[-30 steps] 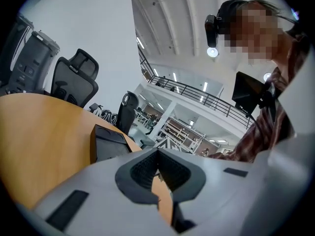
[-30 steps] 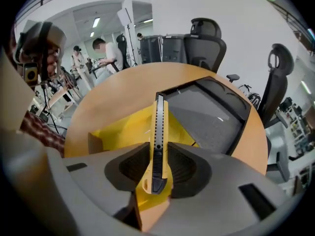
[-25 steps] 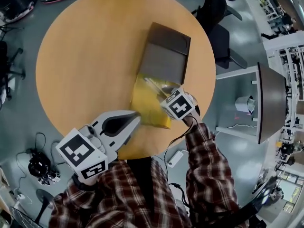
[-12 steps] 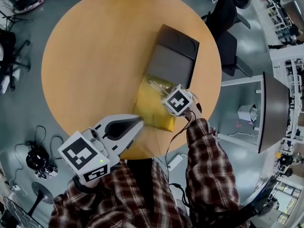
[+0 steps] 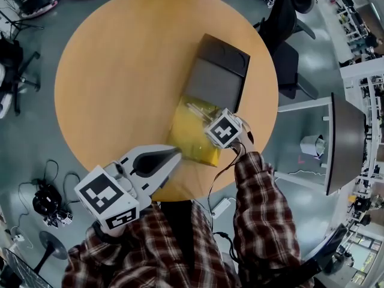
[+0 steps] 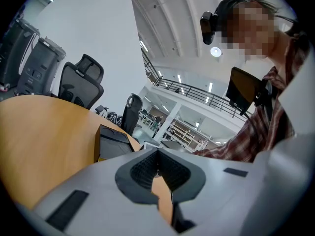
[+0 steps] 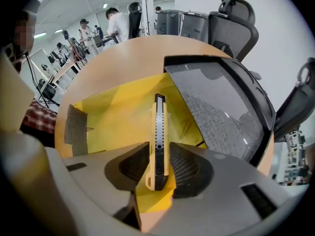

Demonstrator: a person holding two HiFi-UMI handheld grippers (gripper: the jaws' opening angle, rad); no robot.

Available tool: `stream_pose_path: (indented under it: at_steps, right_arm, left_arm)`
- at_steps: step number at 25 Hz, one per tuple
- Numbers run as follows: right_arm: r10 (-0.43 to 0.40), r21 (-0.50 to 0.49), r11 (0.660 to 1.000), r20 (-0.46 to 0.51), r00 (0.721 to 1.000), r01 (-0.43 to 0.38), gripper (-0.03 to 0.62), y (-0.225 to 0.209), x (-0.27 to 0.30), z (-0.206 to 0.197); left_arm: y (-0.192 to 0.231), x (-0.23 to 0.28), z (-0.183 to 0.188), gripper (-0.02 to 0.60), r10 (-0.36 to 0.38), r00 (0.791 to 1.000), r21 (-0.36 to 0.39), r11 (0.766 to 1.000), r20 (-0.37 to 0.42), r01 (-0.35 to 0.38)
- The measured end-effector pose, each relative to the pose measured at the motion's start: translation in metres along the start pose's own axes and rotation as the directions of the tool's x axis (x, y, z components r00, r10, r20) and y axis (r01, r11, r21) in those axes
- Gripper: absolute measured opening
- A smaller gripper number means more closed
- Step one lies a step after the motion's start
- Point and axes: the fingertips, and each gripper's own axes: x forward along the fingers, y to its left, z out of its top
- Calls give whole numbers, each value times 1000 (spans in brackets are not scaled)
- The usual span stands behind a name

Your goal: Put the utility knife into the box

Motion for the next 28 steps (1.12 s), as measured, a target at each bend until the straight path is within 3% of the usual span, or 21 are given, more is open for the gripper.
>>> stream_pose_path:
  at_steps: [5,8,12,14,18,24,26,28]
  right_arm:
    - [-22,58,998,75,997,18,126,2,-18,4]
    - [-42,129,991,170,984,20,126,2,-40,13]
    - [-90,306,951,366,926,-28,124,-2,-90,26]
    - [-120,382,921,479,870,-83,124,-1,-124,32]
    - [-207,443,882,672,711,-161,123,8,-200,41]
    - [-351,480,863,794,496,-158,43,34,-292,41]
    - [-387,493,857,809,442,-151,26,45,-312,42]
    - [-419,506,853,810,411,-130,14,55,-325,42]
  left_arm:
    - [-10,-2,2,11,-16,1000,18,1000,0,16]
    - [-18,-3,4,11,-25,1000,31,999,0,25]
    - [-24,1,16,11,-53,999,71,996,3,53]
    - [-29,3,24,11,-66,998,89,994,7,65]
    - [-41,12,38,11,-101,995,129,987,12,99]
    - [-60,26,54,11,-149,989,174,974,15,144]
    - [-63,27,56,11,-160,987,182,971,15,154]
    - [-65,27,58,11,-166,986,187,969,15,161]
